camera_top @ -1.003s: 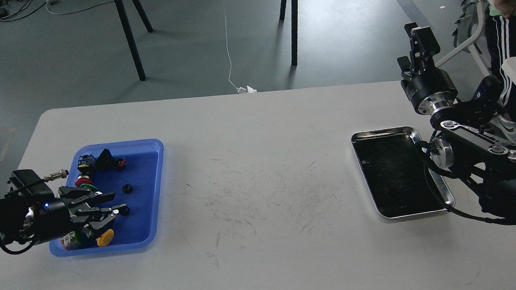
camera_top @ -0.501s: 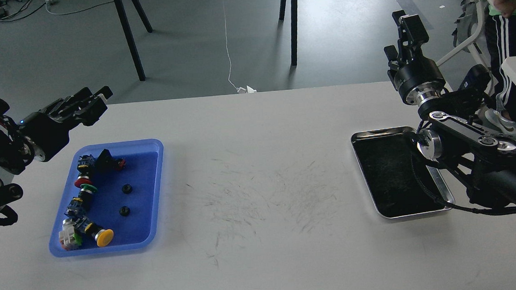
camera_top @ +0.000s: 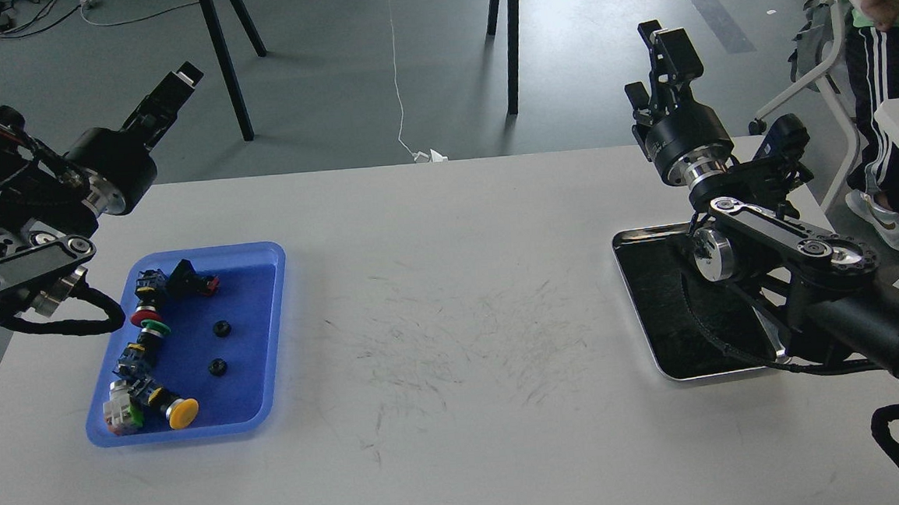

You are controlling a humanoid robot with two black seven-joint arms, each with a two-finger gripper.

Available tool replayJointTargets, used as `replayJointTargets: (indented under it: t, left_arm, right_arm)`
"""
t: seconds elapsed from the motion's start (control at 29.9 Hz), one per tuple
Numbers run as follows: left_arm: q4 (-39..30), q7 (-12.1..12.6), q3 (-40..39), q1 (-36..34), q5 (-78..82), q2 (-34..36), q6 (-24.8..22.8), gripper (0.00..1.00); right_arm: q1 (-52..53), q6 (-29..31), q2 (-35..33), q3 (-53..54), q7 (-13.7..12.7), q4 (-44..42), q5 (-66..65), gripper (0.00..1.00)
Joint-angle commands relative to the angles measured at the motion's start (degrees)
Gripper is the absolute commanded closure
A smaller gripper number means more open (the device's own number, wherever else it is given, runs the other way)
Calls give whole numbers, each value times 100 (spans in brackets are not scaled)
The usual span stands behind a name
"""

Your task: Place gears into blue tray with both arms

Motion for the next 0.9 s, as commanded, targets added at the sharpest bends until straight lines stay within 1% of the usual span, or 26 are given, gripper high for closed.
replayJointTargets:
  t: [0.0, 0.07, 0.2, 0.37, 0.5, 0.53, 0.6, 0.67, 0.8, 0.87]
  left_arm:
    - [28, -1, 39, -46, -142, -61, -24, 5]
    - [89, -1, 39, 7, -168, -70, -111, 4]
    - [116, -1, 13, -54, -308, -26, -612, 3]
    - [248, -1, 4, -63, -704, -140, -692, 2]
    - [309, -1, -5, -63, -872, -272, -814, 2]
    - [301, -1, -13, -72, -880, -281, -911, 2]
    - [309, -1, -109, -55, -941, -281, -1200, 2]
    - [335, -1, -311, -11, -1099, -316, -1464, 2]
    - [450, -1, -602, 25, -1205, -369, -1719, 2]
    - [415, -1, -646, 25, -1302, -421, -1982, 2]
  right_arm:
    - [15, 6, -39, 7, 0, 98, 8, 3]
    - [15, 6, -57, 16, -14, 177, 17, 4]
    - [24, -46, -75, 51, -163, 221, 25, 5]
    - [50, -91, -66, 139, -102, 423, 87, 5]
    - [103, -143, -74, 139, -137, 397, 157, 4]
    - [120, -161, -83, 139, -146, 423, 218, 4]
    - [129, -100, -171, 157, -154, 441, 481, 1]
    - [190, -56, -250, 157, -163, 441, 893, 1]
    - [235, 392, -285, 157, -163, 432, 1396, 1]
    - [243, 498, -294, 174, -163, 432, 1545, 1]
